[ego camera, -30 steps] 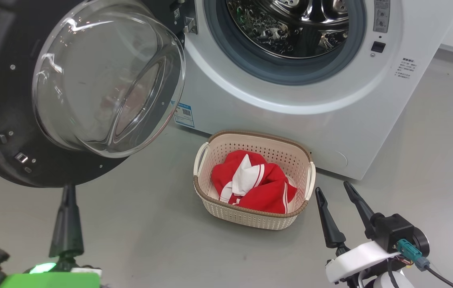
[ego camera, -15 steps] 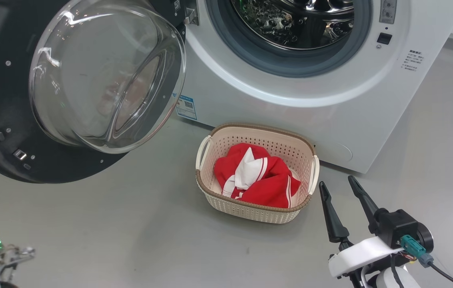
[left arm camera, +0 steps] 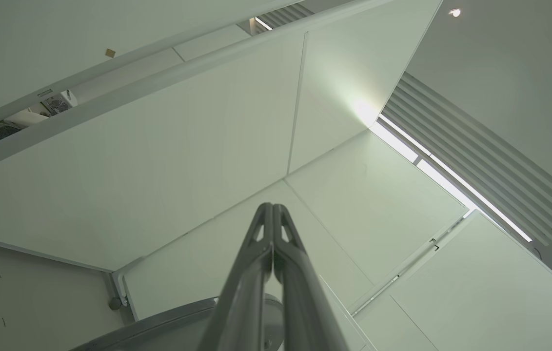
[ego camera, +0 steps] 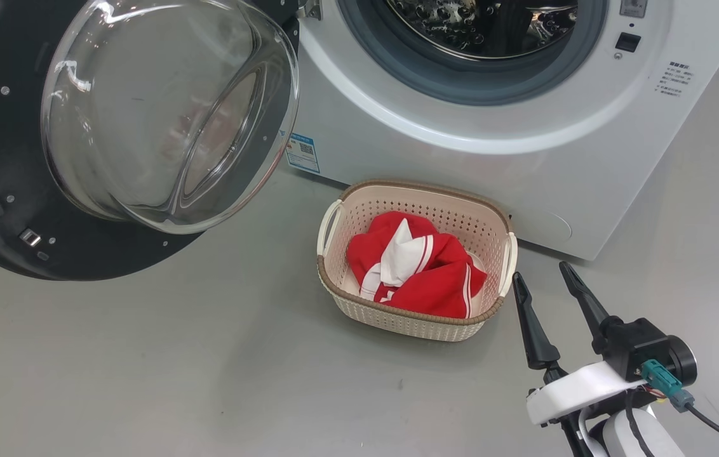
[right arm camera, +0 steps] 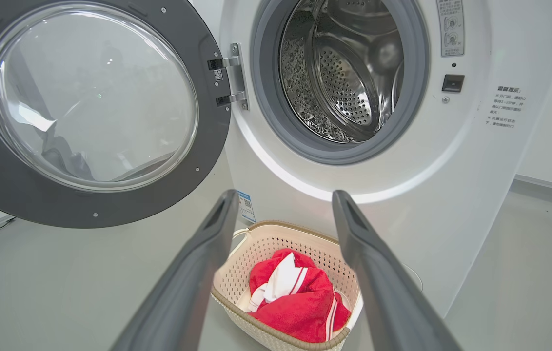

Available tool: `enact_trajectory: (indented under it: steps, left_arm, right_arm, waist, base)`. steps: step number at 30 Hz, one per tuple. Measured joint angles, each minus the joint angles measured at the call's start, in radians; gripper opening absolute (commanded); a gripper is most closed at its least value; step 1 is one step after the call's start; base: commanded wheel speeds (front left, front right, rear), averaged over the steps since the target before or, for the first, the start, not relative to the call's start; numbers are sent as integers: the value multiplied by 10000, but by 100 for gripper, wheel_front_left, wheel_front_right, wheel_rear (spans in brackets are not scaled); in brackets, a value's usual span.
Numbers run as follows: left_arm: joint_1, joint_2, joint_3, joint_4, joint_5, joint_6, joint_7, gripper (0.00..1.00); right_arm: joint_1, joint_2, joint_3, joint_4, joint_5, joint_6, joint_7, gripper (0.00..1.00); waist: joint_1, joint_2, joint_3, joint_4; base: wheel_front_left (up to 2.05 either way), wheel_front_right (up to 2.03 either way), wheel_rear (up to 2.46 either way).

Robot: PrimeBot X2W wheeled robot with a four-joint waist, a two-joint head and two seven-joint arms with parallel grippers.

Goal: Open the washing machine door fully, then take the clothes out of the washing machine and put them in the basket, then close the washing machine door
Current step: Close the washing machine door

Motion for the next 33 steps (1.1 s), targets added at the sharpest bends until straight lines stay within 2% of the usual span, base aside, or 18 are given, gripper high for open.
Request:
enact_trajectory:
  steps: [5,10,16,24,33]
  left_arm:
    - [-565,767,341,1290,-594,481,554,0]
    - [-985,1542,251,2462,-803,1022,1298,0]
    - [-1375,1985,-324,3532,-1214,1565,2266,0]
    - [-1889,2420,-876,4360,-1258,1670,3120,0]
    - [-2359,2654,-1499,5112,-1313,1714,3933,0]
  right_arm:
    - [-126,-17,38,0,-13,13,0,100]
    - [-225,-59,107,10,-86,31,0,100]
    - [-409,-100,180,44,-113,75,0,100]
    - [-525,-134,255,130,-171,123,0,100]
    - [-682,-176,286,176,-186,192,2,100]
  waist:
    - [0,0,129,-44]
    - [0,0,273,-143]
    - [0,0,447,-327]
    - [0,0,581,-584]
    - [0,0,687,-856]
  base:
    - [0,0,0]
    - [0,0,0]
    - [0,0,0]
    - [0,0,0]
    - [0,0,0]
